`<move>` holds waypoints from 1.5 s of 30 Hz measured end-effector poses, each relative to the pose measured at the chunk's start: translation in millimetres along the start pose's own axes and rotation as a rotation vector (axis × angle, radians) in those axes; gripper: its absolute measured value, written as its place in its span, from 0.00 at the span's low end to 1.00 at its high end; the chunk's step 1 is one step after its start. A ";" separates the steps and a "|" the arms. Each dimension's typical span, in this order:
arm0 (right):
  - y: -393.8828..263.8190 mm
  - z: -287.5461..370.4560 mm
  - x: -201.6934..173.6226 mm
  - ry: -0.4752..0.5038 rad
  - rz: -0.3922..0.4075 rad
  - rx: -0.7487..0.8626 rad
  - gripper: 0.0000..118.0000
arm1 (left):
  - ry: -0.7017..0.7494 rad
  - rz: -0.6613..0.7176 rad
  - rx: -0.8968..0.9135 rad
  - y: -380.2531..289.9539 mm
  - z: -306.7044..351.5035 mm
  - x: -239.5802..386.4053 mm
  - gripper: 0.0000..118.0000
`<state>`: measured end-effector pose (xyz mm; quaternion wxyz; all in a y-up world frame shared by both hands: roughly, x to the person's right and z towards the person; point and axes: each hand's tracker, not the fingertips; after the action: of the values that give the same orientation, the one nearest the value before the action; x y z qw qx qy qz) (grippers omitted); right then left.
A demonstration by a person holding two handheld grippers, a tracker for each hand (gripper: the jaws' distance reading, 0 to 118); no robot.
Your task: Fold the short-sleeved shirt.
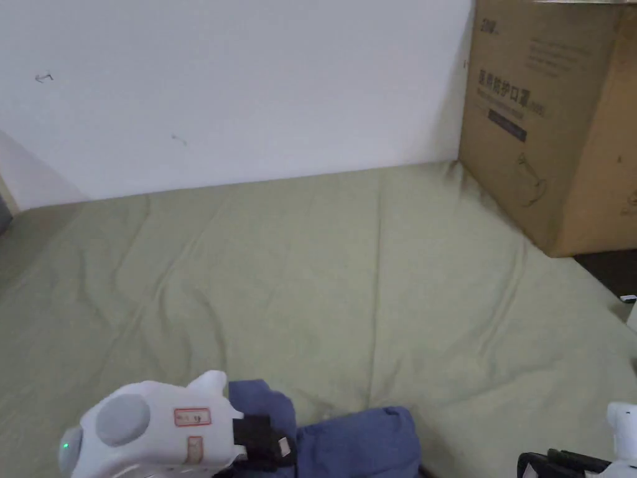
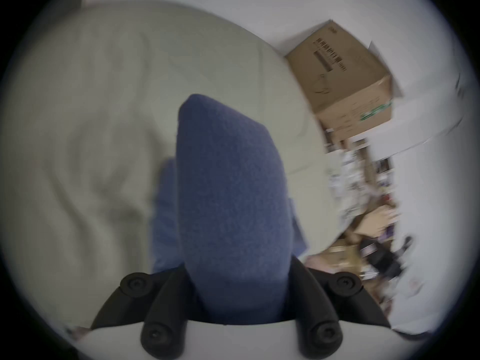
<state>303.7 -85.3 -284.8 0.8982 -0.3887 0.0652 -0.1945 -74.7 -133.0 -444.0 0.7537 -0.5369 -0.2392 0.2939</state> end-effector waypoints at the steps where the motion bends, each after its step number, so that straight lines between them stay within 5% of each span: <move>1: 0.9 3.7 3.4 0.001 -0.012 0.008 0.00 | -0.035 0.025 -0.015 1.9 -15.2 8.4 0.07; 3: 2.6 11.3 12.0 0.008 -0.022 0.021 0.00 | -0.149 0.041 -0.045 9.4 -49.8 22.6 0.14; 4: 3.5 13.9 14.7 0.007 -0.023 0.026 0.00 | -0.193 0.062 -0.059 11.8 -63.5 24.7 0.36; 5: 4.8 16.8 17.8 0.006 -0.025 0.033 0.00 | -0.208 0.067 -0.079 14.3 -76.6 25.9 0.81; 6: 5.9 18.6 20.3 0.004 -0.025 0.039 0.00 | -0.215 0.069 -0.095 15.6 -87.8 25.7 1.00; 12: 5.8 22.8 34.2 0.005 -0.056 0.067 0.00 | -0.165 0.059 -0.056 -4.3 -61.7 18.6 0.97; 16: 3.9 24.7 43.1 -0.013 -0.069 0.080 0.00 | 0.026 -0.215 0.238 -16.6 -10.0 44.9 0.92; 17: 3.3 26.1 45.3 -0.022 -0.068 0.090 0.00 | 0.001 -0.308 0.325 -26.9 -2.4 54.0 0.82; 18: 3.2 27.0 47.8 -0.025 -0.067 0.095 0.00 | -0.019 -0.354 0.341 -34.0 -2.1 62.9 0.61; 20: 2.9 26.2 52.8 -0.031 -0.070 0.100 0.00 | -0.009 -0.388 0.249 -36.4 -22.9 82.4 0.00; 27: -0.9 27.7 64.9 -0.043 -0.109 0.085 0.00 | 0.085 -0.492 -0.042 -43.2 -143.6 107.8 0.00; 31: -0.2 31.5 68.4 -0.079 -0.094 0.088 0.00 | 0.191 -0.294 -0.159 -37.8 -201.7 74.7 0.00; 33: 3.3 32.1 65.0 -0.117 -0.103 0.094 0.00 | 0.012 -0.072 -0.092 -35.9 -197.9 52.1 0.00; 35: 5.6 31.5 63.6 -0.065 -0.143 0.108 0.00 | -0.029 -0.016 -0.078 -36.5 -190.5 45.9 0.00; 40: 11.1 25.1 41.5 -0.021 -0.126 0.094 0.00 | 0.018 -0.243 0.129 -40.1 -115.1 71.0 0.00; 45: 28.6 41.2 -3.9 0.020 0.050 0.303 0.00 | 0.103 -0.402 0.622 -59.5 25.8 91.0 0.00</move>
<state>319.7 -38.2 -277.2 0.9504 -0.2450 0.0538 -0.1838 -16.2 -67.0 -375.4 0.9346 -0.2386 -0.2005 0.1713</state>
